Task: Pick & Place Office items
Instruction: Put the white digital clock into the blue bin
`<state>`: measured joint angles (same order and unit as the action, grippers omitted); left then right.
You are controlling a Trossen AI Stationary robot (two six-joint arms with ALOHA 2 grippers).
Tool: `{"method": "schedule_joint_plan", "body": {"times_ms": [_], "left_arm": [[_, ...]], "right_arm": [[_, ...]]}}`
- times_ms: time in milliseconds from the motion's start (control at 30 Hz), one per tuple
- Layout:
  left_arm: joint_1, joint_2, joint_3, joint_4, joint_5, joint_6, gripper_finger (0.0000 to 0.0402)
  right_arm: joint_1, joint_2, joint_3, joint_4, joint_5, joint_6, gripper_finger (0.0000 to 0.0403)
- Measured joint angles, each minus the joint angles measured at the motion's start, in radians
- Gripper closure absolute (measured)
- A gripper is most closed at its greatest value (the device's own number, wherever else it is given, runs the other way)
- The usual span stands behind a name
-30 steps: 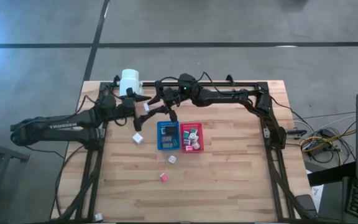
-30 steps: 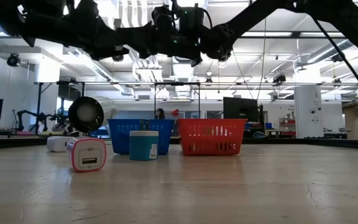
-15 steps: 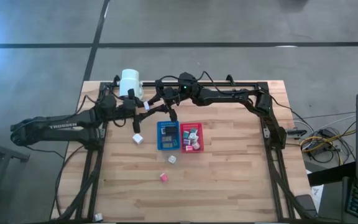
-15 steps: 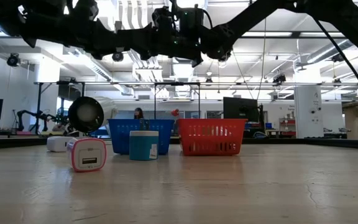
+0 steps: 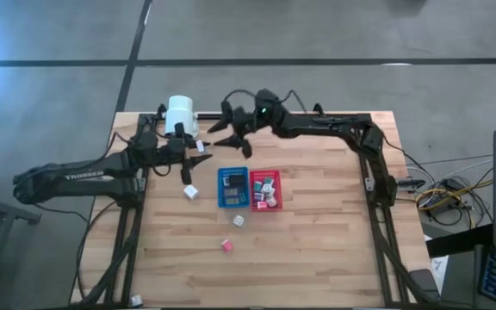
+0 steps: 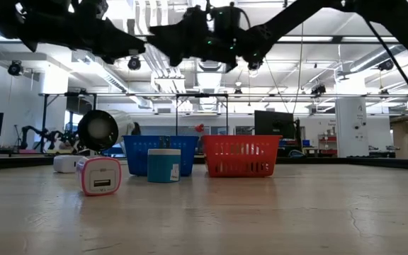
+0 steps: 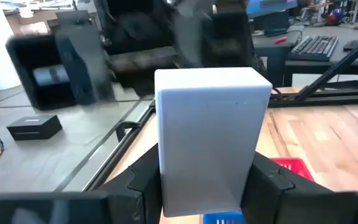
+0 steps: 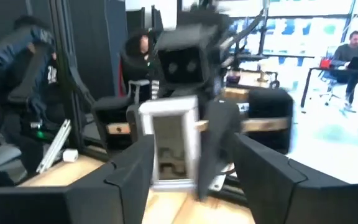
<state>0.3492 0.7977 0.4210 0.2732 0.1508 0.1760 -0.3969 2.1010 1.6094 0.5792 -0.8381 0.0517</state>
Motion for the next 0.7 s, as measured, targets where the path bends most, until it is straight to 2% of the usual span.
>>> {"method": "schedule_joint_plan", "body": {"times_ms": [67,233,467,600,700], "left_arm": [[0.0,-0.039,0.0,-0.041,0.007,0.0,0.0248],[0.0,-0.163,-0.001,-0.161,0.014,-0.001,0.0248],[0.001,-0.343,-0.028,-0.258,0.026,-0.032,0.0248],[0.001,-0.406,-0.056,-0.271,0.079,-0.054,0.0248],[0.001,-0.437,-0.069,-0.279,0.082,-0.062,0.0248]], "right_arm": [[-0.021,-0.036,-0.02,-0.003,-0.032,0.03,0.0187],[-0.041,-0.179,-0.156,-0.018,-0.021,-0.002,0.0194],[-0.044,-0.522,-0.444,-0.153,0.202,-0.188,0.0236],[-0.042,-0.735,-0.621,-0.181,0.227,-0.186,0.0267],[-0.044,-0.905,-0.755,-0.184,0.266,-0.185,0.0294]]}}
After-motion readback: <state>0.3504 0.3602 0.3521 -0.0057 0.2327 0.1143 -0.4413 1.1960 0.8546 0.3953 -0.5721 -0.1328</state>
